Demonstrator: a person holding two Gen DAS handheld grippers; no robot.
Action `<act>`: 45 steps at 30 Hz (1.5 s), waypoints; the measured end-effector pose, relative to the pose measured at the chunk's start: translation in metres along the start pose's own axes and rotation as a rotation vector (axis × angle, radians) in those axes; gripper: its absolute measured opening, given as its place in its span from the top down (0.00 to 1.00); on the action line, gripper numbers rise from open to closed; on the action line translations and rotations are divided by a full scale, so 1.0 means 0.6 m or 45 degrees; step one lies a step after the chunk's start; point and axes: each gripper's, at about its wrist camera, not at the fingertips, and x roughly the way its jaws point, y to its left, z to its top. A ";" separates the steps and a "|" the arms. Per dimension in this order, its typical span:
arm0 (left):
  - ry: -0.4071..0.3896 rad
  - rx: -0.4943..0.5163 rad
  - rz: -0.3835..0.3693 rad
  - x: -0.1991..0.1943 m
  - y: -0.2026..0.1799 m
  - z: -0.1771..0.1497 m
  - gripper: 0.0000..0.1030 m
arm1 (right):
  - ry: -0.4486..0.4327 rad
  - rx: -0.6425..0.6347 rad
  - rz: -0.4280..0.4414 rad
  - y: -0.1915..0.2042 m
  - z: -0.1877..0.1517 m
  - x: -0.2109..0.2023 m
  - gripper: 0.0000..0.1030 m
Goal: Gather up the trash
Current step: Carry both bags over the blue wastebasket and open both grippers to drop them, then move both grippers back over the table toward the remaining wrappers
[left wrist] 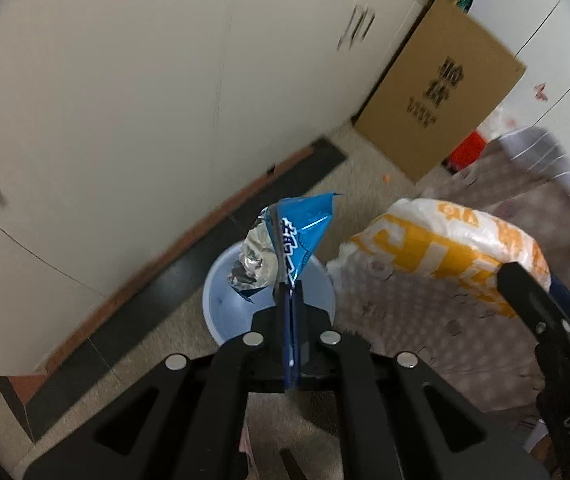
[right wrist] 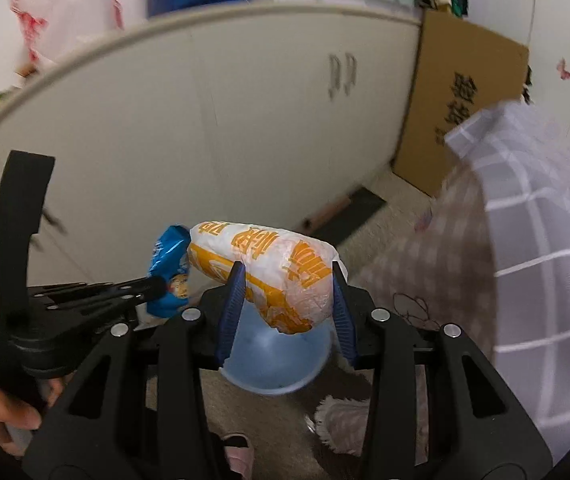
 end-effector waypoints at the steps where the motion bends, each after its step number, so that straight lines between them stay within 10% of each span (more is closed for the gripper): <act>1: 0.035 -0.011 -0.026 0.021 -0.003 0.006 0.98 | 0.015 0.016 -0.011 -0.008 -0.003 0.012 0.61; 3: 0.068 -0.030 -0.054 0.049 -0.004 0.010 0.95 | 0.027 0.025 -0.045 -0.018 -0.005 0.033 0.60; 7: 0.111 -0.039 -0.022 0.091 -0.002 0.005 0.36 | 0.042 0.032 -0.070 -0.023 -0.019 0.053 0.60; 26: -0.012 -0.157 0.158 0.018 0.094 -0.017 0.34 | 0.114 0.049 0.017 0.007 -0.029 0.113 0.57; 30: -0.028 -0.158 0.173 0.006 0.100 -0.016 0.32 | 0.075 0.073 0.048 0.010 -0.023 0.115 0.22; 45: -0.122 -0.160 0.148 -0.086 0.092 -0.030 0.31 | 0.050 0.097 0.111 0.029 -0.012 0.036 0.22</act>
